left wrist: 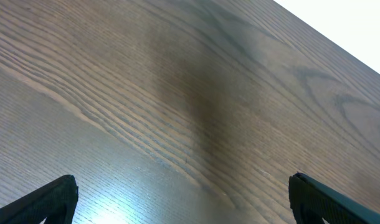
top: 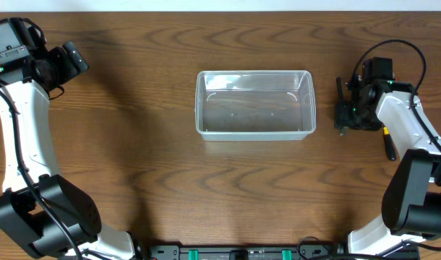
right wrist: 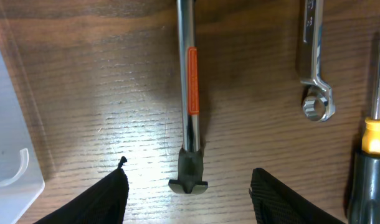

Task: Pack container
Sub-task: 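Lower the right gripper onto the orange-labeled hammer and grasp it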

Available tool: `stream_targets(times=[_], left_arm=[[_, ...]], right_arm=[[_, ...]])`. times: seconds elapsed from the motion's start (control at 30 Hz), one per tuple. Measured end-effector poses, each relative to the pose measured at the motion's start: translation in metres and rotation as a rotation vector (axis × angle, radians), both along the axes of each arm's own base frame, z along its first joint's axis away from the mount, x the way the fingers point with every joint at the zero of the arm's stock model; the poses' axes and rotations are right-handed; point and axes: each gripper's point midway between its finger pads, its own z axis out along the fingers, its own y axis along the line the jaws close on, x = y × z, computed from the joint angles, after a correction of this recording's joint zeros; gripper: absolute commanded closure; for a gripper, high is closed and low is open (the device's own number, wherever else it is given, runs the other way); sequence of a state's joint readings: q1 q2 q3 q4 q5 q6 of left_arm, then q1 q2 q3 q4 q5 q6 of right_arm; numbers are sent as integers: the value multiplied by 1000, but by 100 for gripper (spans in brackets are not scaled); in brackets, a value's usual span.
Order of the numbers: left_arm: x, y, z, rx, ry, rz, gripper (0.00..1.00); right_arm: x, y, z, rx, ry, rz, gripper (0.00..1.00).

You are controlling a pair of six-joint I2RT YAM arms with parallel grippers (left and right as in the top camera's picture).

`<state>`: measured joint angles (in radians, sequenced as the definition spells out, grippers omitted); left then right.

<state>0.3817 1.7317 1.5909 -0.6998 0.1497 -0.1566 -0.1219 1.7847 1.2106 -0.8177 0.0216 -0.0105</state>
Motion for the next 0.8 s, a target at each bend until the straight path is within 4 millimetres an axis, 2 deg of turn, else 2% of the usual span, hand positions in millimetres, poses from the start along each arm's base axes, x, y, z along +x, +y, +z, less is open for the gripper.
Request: stream_targets(times=[0.27, 0.57, 0.8], left_arm=[[0, 0, 0, 0, 0, 0, 2], [0, 0, 0, 0, 0, 0, 2], [0, 0, 0, 0, 0, 0, 2]], right_arm=[[-2, -3, -8, -18, 10, -3, 37], [-7, -3, -45, -8, 99, -3, 37], [-3, -3, -46, -9, 84, -9, 45]])
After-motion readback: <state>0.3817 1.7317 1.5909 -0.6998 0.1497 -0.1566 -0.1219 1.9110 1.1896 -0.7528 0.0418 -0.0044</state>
